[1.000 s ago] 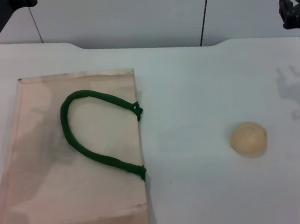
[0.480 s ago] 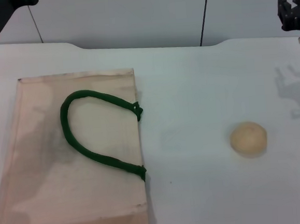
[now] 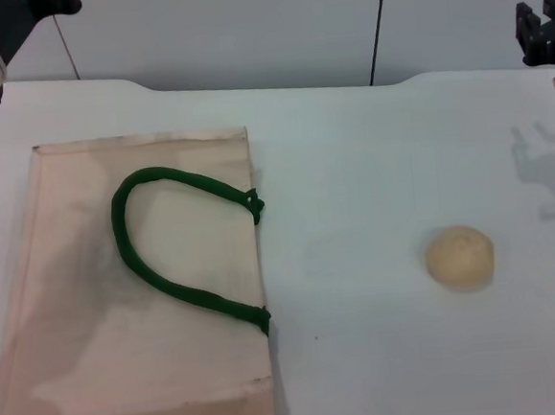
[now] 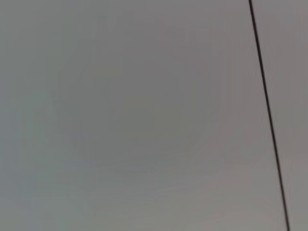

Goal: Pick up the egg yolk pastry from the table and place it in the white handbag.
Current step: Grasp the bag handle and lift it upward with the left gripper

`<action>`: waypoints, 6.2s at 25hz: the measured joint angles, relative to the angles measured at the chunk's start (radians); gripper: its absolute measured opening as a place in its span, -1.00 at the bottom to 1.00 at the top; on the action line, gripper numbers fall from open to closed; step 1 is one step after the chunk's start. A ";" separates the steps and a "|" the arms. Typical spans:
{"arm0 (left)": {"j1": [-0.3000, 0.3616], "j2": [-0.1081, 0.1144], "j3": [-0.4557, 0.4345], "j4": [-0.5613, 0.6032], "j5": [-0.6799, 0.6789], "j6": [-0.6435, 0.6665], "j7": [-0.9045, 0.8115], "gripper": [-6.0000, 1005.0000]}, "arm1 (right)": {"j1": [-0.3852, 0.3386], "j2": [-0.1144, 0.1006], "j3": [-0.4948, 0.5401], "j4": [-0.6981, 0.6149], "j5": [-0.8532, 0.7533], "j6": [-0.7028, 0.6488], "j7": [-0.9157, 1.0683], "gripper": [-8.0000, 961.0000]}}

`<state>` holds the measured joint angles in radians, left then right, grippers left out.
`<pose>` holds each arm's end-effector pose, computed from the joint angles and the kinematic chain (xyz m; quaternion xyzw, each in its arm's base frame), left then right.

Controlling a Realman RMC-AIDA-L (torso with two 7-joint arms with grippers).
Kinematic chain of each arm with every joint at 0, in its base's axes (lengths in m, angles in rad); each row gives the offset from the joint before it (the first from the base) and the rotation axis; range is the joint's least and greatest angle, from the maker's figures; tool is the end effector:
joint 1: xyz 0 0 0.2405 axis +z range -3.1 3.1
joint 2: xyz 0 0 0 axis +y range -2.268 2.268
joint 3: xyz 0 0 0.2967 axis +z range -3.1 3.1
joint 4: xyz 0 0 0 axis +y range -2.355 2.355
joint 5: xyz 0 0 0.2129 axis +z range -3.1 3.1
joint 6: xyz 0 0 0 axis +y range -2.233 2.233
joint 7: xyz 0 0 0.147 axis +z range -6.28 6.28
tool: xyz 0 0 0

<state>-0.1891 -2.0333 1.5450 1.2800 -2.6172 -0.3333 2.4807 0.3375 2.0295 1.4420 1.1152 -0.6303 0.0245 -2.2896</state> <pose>-0.2421 0.4022 0.0674 -0.7364 -0.1398 -0.2816 0.5991 0.2580 0.4312 0.0009 -0.7706 0.2413 0.1730 0.5639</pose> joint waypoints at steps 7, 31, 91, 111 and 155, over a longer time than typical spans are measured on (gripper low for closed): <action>0.090 0.033 0.101 0.221 0.138 0.210 -0.184 -0.25 | -0.002 -0.002 0.000 -0.025 0.000 0.000 0.001 -0.37; 0.028 0.137 0.147 0.223 0.135 0.119 -0.488 -0.29 | 0.009 -0.003 0.000 -0.052 0.001 0.000 0.003 -0.37; -0.271 0.007 -0.568 0.109 1.881 -1.022 -1.941 -0.29 | 0.031 -0.003 0.000 -0.074 0.001 0.000 0.004 -0.35; -0.445 0.017 -0.636 0.030 2.120 -1.197 -1.768 -0.07 | 0.043 -0.003 -0.009 -0.063 0.001 0.000 0.004 -0.35; -0.561 0.006 -0.620 -0.323 2.170 -0.943 -1.610 -0.08 | 0.043 -0.003 -0.038 -0.046 0.001 0.000 0.006 -0.34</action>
<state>-0.7497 -2.0270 0.9251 0.9569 -0.4469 -1.2762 0.8707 0.3809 2.0263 1.4037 1.0688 -0.6289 0.0245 -2.2840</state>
